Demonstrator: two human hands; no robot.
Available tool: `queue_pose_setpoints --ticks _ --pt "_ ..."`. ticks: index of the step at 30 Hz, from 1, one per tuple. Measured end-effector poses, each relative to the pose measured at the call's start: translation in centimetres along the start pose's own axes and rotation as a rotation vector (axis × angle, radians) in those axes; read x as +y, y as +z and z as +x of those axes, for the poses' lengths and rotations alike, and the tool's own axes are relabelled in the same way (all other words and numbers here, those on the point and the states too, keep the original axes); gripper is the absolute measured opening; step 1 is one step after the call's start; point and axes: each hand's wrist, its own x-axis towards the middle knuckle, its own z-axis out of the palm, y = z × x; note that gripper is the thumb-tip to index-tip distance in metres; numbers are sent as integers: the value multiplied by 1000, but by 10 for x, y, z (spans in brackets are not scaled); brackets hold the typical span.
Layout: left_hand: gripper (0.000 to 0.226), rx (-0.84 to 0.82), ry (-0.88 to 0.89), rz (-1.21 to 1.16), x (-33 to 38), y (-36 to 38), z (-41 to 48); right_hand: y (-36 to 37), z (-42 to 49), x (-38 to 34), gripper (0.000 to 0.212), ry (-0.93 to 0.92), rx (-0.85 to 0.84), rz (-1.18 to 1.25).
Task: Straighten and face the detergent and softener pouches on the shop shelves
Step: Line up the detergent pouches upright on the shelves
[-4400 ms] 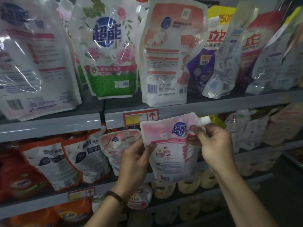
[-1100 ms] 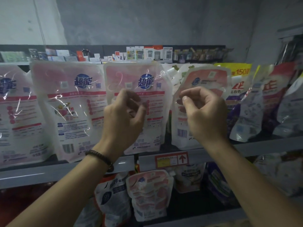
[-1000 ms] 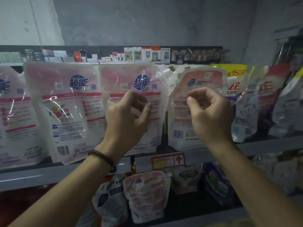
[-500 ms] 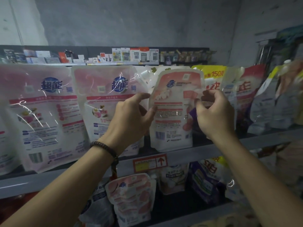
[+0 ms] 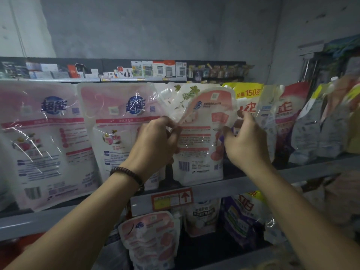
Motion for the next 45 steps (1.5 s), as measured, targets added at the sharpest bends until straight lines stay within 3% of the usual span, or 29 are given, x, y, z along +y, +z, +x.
queue_pose_setpoints --ticks 11,15,21,34,45 --pt "23 -5 -50 -184 -2 0 0 -8 8 -3 9 -33 109 66" --pt "24 -1 -36 -228 -6 0 -4 -10 11 0 16 -26 179 103" --pt "23 48 -34 -362 -5 -3 -11 -22 18 0 14 17 109 382" --pt "19 133 58 -390 16 -20 -21 -61 7 -30 11 -91 118 421" --pt "18 49 4 -430 18 -13 -62 -78 -37 -7 14 40 96 479"
